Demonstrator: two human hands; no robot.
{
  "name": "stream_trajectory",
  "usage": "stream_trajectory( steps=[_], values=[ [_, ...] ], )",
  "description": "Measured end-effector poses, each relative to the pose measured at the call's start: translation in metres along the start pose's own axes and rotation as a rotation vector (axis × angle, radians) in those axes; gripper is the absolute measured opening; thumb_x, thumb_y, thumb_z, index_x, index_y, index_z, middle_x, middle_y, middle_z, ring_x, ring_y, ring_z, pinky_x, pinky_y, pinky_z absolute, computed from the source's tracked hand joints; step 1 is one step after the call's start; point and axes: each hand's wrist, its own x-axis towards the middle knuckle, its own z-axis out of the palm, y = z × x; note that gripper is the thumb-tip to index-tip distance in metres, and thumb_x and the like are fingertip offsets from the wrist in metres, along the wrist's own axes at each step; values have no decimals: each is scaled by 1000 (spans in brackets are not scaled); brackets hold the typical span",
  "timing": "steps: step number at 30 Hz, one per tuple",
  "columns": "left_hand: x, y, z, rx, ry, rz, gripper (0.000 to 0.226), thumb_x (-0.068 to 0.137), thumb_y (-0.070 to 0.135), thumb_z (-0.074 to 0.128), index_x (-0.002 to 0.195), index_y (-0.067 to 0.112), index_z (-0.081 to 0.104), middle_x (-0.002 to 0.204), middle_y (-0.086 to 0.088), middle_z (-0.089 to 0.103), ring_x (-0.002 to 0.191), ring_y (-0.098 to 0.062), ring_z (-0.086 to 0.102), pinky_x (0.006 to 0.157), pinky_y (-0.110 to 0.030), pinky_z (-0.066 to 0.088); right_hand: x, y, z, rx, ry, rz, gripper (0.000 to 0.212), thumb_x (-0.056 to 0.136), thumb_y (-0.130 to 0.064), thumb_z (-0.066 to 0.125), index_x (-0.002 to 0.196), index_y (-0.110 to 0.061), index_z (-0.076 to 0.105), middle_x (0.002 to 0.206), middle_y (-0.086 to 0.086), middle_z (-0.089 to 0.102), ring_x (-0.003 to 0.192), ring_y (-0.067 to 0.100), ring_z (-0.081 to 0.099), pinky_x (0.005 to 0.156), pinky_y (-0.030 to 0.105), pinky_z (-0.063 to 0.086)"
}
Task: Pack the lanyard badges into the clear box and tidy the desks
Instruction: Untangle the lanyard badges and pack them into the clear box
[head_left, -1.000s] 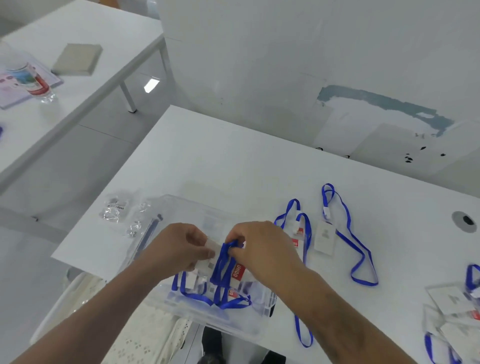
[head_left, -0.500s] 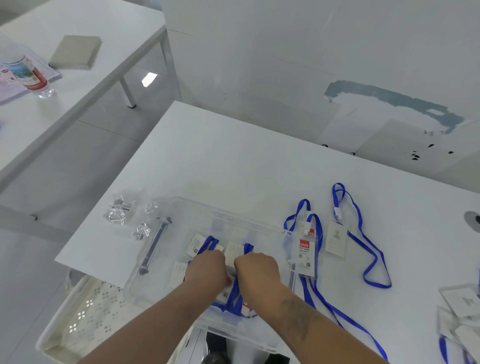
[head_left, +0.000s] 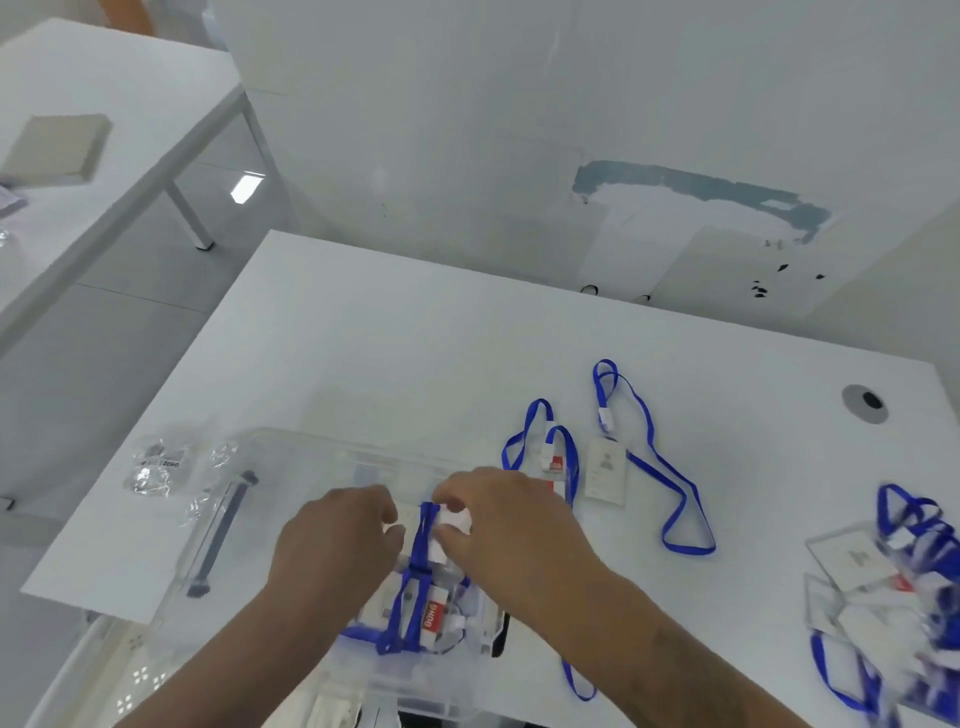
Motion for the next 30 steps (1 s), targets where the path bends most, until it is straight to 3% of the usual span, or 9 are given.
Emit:
stream_trajectory(
  steps=[3, 6, 9, 11, 13, 16, 21, 25, 30],
  values=[
    [-20, 41, -27, -275, 180, 106, 4, 91, 40, 58, 89, 44, 58, 77, 24, 63, 65, 0, 61, 66, -19, 53, -15, 42, -27, 193, 157, 127, 24, 92, -42, 57, 114, -38, 63, 102, -22, 66, 86, -2, 62, 83, 21, 51],
    [-28, 94, -41, -508, 205, 193, 10, 88, 39, 59, 87, 48, 57, 74, 26, 63, 67, 3, 61, 62, -16, 52, -12, 105, -37, 329, 278, 301, 12, 91, -38, 61, 102, -36, 67, 90, -21, 68, 78, -2, 64, 72, 17, 52],
    [-11, 144, -26, -575, 148, 225, 11, 92, 37, 58, 95, 47, 59, 83, 25, 65, 69, 3, 61, 66, -17, 52, -2, 174, -28, 532, 301, 484, 14, 89, -29, 64, 101, -26, 70, 86, -14, 71, 72, 8, 69, 76, 32, 59],
    [11, 172, -5, -530, 84, 227, 20, 94, 34, 54, 111, 41, 61, 96, 22, 66, 79, 1, 62, 75, -19, 50, 8, 211, -16, 523, 279, 551, 17, 87, -29, 64, 102, -26, 71, 90, -12, 72, 79, 10, 69, 83, 35, 58],
    [35, 197, 22, -454, -22, 212, 33, 94, 31, 51, 126, 35, 56, 114, 18, 64, 94, -2, 59, 80, -20, 46, 19, 238, -4, 446, 266, 551, 22, 88, -32, 64, 109, -27, 69, 105, -11, 71, 90, 6, 64, 89, 27, 51],
    [64, 221, 58, -304, -145, 176, 41, 93, 25, 52, 134, 27, 52, 130, 7, 58, 110, -11, 59, 86, -26, 49, 39, 258, 5, 374, 266, 510, 34, 90, -34, 62, 123, -27, 63, 121, -12, 63, 100, 5, 57, 87, 19, 39],
    [89, 235, 103, -64, -244, 127, 52, 90, 20, 59, 139, 18, 44, 139, -2, 47, 127, -22, 47, 104, -36, 44, 64, 270, 11, 270, 227, 469, 44, 87, -39, 64, 129, -30, 56, 125, -11, 59, 109, 12, 60, 90, 27, 48],
    [93, 239, 118, -20, -236, 112, 55, 86, 21, 64, 137, 20, 44, 141, -1, 40, 133, -24, 37, 105, -36, 43, 68, 285, 14, 345, 247, 513, 40, 84, -38, 69, 122, -29, 59, 108, -11, 62, 95, 7, 60, 83, 24, 49],
    [91, 239, 119, 10, -241, 120, 64, 81, 31, 72, 136, 23, 40, 142, 1, 36, 133, -24, 34, 103, -37, 46, 64, 295, 6, 605, 258, 604, 16, 84, -28, 71, 98, -22, 66, 86, -10, 68, 77, 9, 65, 69, 21, 53]
  ],
)
